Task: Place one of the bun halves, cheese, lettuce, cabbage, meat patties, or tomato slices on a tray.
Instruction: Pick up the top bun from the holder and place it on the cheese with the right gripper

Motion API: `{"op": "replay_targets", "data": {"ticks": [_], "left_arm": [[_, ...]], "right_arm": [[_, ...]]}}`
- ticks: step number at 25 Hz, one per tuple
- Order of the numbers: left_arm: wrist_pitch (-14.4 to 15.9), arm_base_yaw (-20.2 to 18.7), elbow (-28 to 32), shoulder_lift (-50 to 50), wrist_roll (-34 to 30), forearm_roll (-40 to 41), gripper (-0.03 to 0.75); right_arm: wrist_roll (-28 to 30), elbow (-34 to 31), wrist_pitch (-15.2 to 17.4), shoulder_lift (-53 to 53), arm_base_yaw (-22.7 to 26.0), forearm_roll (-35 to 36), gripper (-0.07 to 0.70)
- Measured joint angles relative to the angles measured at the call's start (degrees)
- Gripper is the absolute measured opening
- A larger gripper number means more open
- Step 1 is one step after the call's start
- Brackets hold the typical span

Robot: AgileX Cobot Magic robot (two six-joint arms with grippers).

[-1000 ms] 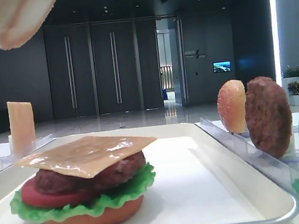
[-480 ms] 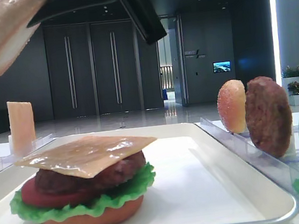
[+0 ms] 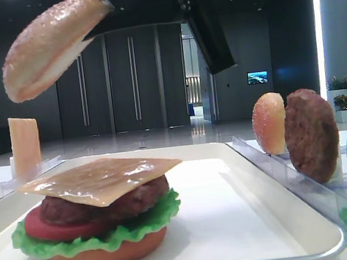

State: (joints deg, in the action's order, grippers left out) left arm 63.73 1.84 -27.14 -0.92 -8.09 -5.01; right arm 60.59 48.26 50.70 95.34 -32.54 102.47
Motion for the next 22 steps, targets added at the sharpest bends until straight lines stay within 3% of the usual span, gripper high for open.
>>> {"op": "replay_targets", "data": {"ticks": [4, 11, 22], "left_arm": [[0.0, 0.0, 0.0, 0.0, 0.0, 0.0, 0.140], [0.0, 0.0, 0.0, 0.0, 0.0, 0.0, 0.140], [0.0, 0.0, 0.0, 0.0, 0.0, 0.0, 0.140]], "right_arm": [[2.9, -0.8, -0.8, 0.0, 0.1, 0.5, 0.195], [3.7, -0.8, -5.2, 0.1, 0.1, 0.6, 0.195], [3.3, -1.0, -5.9, 0.1, -0.5, 0.7, 0.195]]}}
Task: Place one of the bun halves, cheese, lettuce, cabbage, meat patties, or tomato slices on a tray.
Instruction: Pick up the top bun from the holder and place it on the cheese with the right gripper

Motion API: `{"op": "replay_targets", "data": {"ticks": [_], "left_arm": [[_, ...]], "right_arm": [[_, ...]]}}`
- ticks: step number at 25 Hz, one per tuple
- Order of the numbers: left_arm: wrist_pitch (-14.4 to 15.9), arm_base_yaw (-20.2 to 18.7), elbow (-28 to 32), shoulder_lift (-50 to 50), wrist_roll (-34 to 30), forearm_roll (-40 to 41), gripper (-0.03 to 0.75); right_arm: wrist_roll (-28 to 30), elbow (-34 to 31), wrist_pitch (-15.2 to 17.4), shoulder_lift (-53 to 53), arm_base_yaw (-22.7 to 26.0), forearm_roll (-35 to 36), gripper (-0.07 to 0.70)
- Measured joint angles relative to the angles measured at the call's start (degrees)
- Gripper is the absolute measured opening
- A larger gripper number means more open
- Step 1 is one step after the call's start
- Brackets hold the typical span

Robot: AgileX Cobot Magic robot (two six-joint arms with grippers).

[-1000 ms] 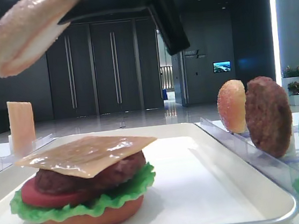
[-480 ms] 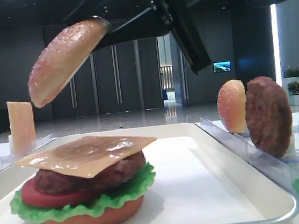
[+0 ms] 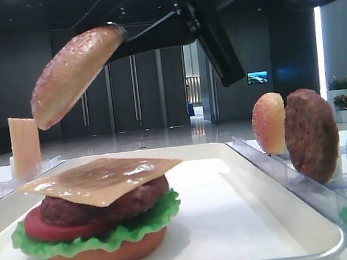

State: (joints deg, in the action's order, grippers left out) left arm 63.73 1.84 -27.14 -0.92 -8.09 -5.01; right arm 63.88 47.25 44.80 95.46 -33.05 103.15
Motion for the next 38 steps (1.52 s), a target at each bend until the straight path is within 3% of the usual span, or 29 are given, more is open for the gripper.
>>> {"op": "replay_targets", "data": {"ticks": [12, 23, 31, 38], "left_arm": [[0.0, 0.0, 0.0, 0.0, 0.0, 0.0, 0.140], [0.0, 0.0, 0.0, 0.0, 0.0, 0.0, 0.140], [0.0, 0.0, 0.0, 0.0, 0.0, 0.0, 0.140], [0.0, 0.0, 0.0, 0.0, 0.0, 0.0, 0.140]], "right_arm": [[-0.1, 0.0, -4.3, 0.0, -2.7, 0.0, 0.195], [-0.5, 0.0, -1.6, 3.9, -2.7, 0.0, 0.195], [0.1, 0.0, -1.8, 3.9, -2.7, -0.1, 0.195], [0.2, 0.0, -4.0, 3.9, -2.9, -1.6, 0.195]]}}
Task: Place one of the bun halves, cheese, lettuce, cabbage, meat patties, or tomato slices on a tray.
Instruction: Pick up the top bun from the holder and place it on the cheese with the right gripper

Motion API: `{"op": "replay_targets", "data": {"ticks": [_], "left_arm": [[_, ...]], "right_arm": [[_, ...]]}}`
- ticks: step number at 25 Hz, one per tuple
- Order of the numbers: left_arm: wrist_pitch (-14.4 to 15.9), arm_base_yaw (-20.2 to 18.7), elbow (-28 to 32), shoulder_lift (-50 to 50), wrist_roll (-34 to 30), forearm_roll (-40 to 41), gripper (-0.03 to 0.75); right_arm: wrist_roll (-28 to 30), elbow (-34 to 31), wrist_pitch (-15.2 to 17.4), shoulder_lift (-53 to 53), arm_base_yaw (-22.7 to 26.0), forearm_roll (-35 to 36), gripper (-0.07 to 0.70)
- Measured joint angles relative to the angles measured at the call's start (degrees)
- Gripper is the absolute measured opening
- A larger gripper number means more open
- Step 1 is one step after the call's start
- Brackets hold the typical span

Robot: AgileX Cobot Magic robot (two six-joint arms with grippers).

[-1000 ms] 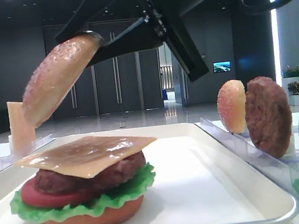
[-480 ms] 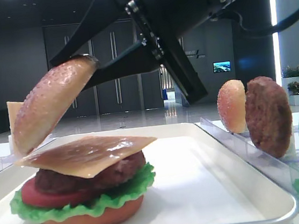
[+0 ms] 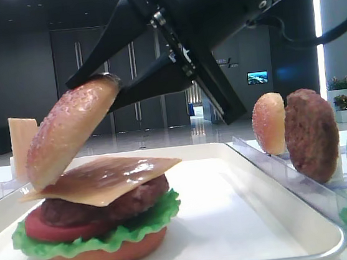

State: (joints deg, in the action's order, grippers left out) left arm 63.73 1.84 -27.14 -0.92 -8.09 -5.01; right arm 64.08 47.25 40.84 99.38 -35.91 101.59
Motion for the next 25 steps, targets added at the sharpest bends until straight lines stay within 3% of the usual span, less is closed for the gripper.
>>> {"op": "replay_targets", "data": {"ticks": [25], "left_arm": [[0.0, 0.0, 0.0, 0.0, 0.0, 0.0, 0.140]], "right_arm": [[-0.7, 0.0, -0.2, 0.0, 0.0, 0.0, 0.195]]}}
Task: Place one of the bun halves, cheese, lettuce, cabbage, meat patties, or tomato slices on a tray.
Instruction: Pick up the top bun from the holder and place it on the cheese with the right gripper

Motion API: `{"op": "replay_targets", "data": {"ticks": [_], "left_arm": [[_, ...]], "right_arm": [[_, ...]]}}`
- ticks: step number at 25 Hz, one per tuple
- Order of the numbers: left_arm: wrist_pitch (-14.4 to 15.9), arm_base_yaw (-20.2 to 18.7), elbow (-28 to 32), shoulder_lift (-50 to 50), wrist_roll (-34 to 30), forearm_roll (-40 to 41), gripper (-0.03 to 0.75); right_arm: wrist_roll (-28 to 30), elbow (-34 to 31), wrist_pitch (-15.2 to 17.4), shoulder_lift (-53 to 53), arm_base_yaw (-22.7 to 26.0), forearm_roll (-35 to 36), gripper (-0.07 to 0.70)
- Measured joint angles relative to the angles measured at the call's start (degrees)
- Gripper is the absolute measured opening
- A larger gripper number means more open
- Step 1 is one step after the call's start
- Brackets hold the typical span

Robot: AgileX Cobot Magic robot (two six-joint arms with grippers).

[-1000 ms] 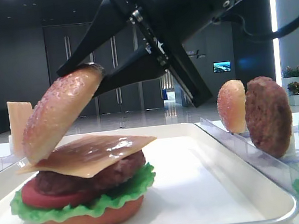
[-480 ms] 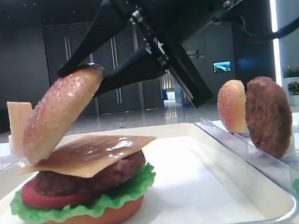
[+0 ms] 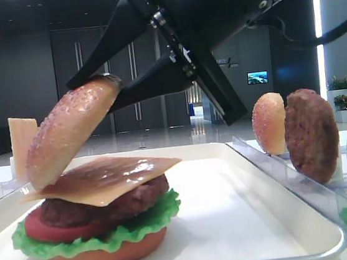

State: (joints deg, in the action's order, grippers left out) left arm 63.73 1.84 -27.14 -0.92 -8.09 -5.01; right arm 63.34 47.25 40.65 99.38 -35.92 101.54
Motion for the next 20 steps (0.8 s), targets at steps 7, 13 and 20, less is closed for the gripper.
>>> {"op": "replay_targets", "data": {"ticks": [7, 13, 20], "left_arm": [[0.0, 0.0, 0.0, 0.0, 0.0, 0.0, 0.140], [0.0, 0.0, 0.0, 0.0, 0.0, 0.0, 0.140], [0.0, 0.0, 0.0, 0.0, 0.0, 0.0, 0.139]], "right_arm": [[-0.2, 0.0, 0.0, 0.0, 0.0, 0.0, 0.195], [-0.8, 0.0, 0.0, 0.0, 0.0, 0.0, 0.212], [-1.5, 0.0, -0.5, 0.0, 0.0, -0.1, 0.281]]}}
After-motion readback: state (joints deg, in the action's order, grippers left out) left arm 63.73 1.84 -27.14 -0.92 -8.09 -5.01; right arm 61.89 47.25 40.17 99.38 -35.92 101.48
